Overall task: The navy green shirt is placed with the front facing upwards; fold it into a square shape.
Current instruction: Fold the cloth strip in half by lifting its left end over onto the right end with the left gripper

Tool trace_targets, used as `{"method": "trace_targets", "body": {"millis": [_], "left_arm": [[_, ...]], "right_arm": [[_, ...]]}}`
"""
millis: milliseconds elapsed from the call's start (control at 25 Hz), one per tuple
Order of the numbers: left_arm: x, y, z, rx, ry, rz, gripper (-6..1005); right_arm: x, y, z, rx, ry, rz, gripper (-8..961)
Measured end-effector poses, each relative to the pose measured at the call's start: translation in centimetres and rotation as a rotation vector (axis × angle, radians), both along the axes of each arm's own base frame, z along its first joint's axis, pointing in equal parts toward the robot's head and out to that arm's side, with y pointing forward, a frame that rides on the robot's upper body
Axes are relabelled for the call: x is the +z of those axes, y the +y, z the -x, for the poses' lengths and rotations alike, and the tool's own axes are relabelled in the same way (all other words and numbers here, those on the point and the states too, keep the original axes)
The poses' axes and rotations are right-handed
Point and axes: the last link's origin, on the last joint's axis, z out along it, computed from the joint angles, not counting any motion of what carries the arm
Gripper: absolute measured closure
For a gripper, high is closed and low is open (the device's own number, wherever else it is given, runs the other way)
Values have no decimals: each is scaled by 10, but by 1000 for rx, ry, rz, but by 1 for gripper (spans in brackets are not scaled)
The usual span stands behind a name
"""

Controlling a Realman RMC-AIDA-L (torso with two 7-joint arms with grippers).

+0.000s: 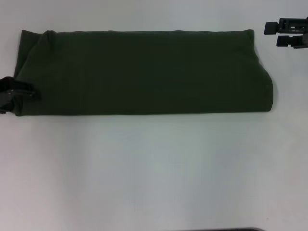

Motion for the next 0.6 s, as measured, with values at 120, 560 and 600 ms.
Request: {"method": "trace_targets", "body": {"millis": [120,560,600], "left_arm": [[-1,2,-4,-18,16,18,272],[-3,1,-12,-37,-10,50,690],[-3,0,-13,-41,-12,56,725]], "right_arm": [[0,0,0,1,3,1,48],[4,-3,2,11,19,19,67],[4,-4,2,12,19,23,69]]}}
